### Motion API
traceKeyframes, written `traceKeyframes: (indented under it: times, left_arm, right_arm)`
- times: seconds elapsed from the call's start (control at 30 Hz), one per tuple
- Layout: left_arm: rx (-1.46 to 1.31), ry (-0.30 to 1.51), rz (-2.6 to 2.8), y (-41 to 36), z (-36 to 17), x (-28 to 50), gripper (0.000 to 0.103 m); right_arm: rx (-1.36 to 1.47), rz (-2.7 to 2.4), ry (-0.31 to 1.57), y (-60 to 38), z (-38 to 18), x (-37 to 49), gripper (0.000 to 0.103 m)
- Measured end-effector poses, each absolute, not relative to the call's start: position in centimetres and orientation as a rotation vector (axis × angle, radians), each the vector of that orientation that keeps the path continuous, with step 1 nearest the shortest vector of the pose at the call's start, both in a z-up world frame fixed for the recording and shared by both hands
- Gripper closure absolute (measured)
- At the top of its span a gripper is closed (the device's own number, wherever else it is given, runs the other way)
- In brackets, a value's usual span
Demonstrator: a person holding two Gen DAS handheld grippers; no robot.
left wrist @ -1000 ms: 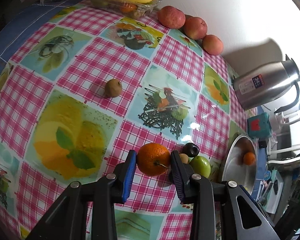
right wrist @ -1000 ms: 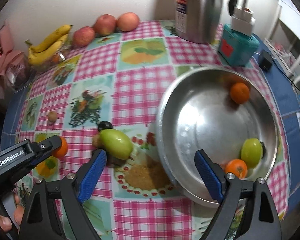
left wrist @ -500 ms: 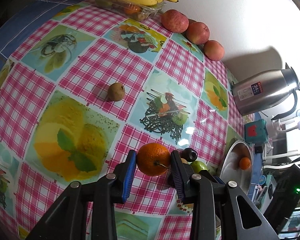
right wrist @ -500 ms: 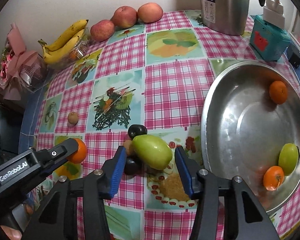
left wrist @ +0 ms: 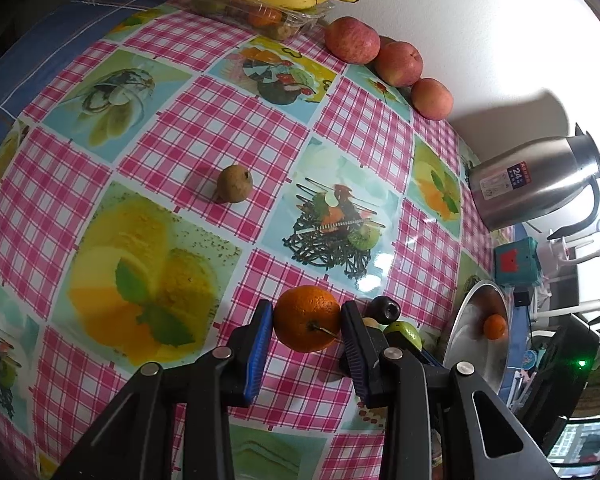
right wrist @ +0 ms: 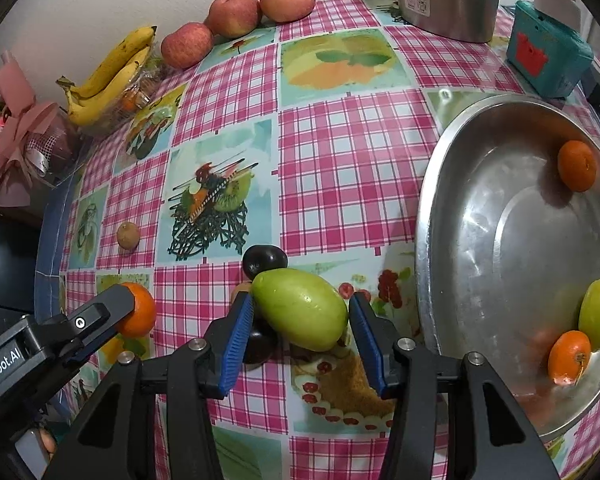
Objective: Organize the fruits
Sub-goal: 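Grasp the elongated green pear with the right tool, then lift the green pear toward the steel plate while the left tool carries the tangerine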
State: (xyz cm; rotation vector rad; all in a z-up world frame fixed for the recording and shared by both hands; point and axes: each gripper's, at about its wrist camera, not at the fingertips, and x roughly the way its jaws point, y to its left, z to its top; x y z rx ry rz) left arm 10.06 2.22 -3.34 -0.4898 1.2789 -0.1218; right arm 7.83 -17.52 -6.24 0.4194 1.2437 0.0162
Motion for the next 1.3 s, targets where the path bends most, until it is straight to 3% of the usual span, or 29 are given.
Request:
traceKeyframes:
  times: [1.3]
  left_arm:
    - [-0.456, 1.292, -0.117, 1.97, -3.67, 10.11, 0.066]
  right_arm:
    - [0.517, 0.043, 1.272, -18.02, -6.94, 7.46, 0.052]
